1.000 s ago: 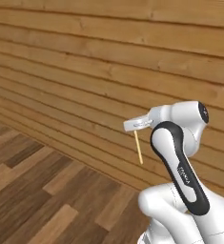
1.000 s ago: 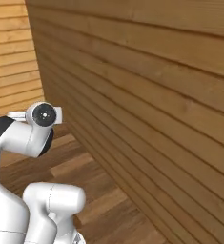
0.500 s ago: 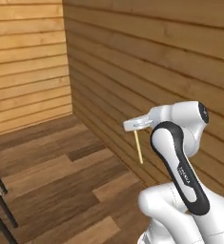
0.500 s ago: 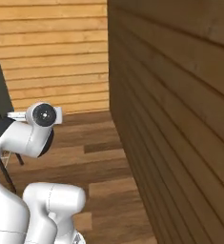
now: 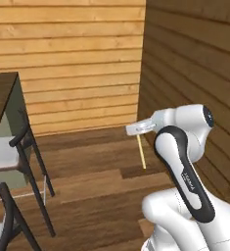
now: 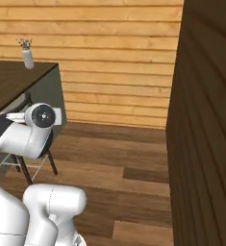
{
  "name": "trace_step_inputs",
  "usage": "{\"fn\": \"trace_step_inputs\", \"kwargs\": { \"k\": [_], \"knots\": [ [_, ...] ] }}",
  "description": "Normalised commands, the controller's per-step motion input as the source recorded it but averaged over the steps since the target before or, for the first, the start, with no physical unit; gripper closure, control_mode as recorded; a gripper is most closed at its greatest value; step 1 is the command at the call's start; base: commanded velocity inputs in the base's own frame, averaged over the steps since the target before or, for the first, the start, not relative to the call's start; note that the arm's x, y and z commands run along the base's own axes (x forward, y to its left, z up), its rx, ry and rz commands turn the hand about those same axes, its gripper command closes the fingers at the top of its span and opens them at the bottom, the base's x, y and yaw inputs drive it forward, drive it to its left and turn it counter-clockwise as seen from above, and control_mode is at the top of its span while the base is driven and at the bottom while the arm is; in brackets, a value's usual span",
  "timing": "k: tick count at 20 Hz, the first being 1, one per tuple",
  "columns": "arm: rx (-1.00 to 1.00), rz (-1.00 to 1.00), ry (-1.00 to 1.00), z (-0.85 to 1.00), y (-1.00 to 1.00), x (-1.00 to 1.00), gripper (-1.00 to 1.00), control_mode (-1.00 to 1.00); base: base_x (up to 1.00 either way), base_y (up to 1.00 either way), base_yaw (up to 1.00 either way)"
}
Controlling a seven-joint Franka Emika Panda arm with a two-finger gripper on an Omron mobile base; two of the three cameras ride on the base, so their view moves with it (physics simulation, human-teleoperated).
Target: Take a straw from the drawer in front and place it inside the glass cup on the dining counter.
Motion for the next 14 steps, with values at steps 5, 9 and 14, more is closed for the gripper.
{"fn": "trace_step_inputs", "kwargs": {
  "k": [5,9,14],
  "knots": [
    [0.0,0.0,0.0,0.0,0.0,0.0,1.0,1.0,1.0,-0.32,0.62],
    [0.0,0.0,0.0,0.0,0.0,0.0,1.0,1.0,0.99,-0.37,0.68],
    [0.0,0.0,0.0,0.0,0.0,0.0,1.0,1.0,0.93,-0.42,0.7]
  ]
}}
